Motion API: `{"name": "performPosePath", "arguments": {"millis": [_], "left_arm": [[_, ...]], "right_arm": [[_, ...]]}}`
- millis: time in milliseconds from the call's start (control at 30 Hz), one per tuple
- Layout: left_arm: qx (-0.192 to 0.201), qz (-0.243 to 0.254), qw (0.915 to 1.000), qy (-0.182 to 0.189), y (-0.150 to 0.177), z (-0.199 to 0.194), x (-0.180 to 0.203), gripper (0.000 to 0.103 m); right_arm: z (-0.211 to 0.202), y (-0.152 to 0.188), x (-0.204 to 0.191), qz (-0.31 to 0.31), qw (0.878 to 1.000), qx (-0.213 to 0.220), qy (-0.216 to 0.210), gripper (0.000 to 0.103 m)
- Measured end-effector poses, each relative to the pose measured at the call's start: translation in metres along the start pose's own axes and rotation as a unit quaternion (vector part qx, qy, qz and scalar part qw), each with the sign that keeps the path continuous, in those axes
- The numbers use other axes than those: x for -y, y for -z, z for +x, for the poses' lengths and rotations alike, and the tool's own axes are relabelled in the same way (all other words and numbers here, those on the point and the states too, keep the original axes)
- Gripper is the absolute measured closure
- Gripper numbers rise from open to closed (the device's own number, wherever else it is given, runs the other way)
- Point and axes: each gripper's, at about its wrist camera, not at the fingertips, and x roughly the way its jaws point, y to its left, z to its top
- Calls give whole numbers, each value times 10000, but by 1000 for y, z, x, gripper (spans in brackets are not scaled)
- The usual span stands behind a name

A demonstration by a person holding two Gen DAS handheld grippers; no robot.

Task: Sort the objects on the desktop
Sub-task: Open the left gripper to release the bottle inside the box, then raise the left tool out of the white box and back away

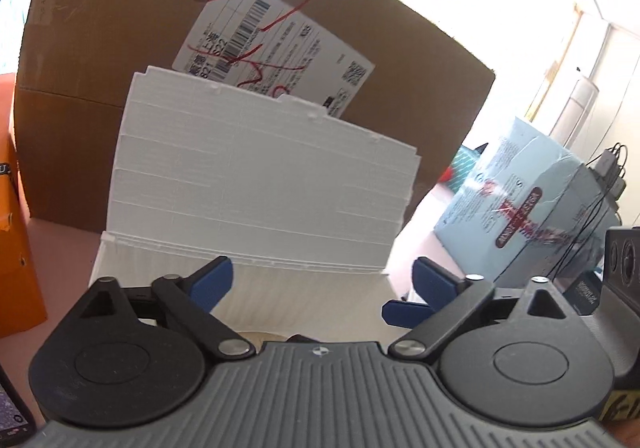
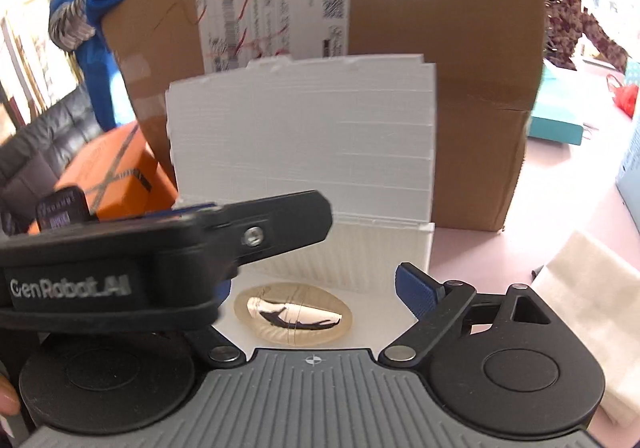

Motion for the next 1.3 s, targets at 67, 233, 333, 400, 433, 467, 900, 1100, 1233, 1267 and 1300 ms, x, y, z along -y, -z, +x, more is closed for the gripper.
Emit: {"name": "performPosePath", "arguments": {"millis": [67,233,333,400,433,467,900,1100,1233,1267,1300], "left_arm": [[91,-75,9998,170,1,1,3,0],[157,-391,9970,646,2,11,12,0],[230,-303,9967,721,4,7,15,0],[328,-156,9968,715,6,4,21,0],[379,-80,9967,712,8,3,23,0],[474,41,9968,641,10,1,28,0],[1643,1369,9769,-13,59,-11,84,0],[1713,1535,9731,-160,84,-4,100,0],[1772,1549,9714,-307,106,8,109,0],[1759,1538,9719,-278,110,11,109,0],[1732,1590,9717,-227,114,13,110,0]], "right_arm": [[-6,1,4,84,9998,147,-77,8],[-26,10,13,139,9970,658,-388,2],[-34,16,14,105,9946,927,-459,0],[-41,19,12,18,9928,1103,-458,0],[-43,21,11,-39,9920,1179,-451,0],[-45,22,9,-97,9911,1255,-444,0],[-79,53,29,-588,9794,1926,-123,0],[-87,78,49,-652,9728,2197,337,0],[-85,101,54,-979,9561,2611,905,0],[-83,104,56,-992,9559,2602,937,0],[-80,107,59,-993,9567,2568,948,0]]}}
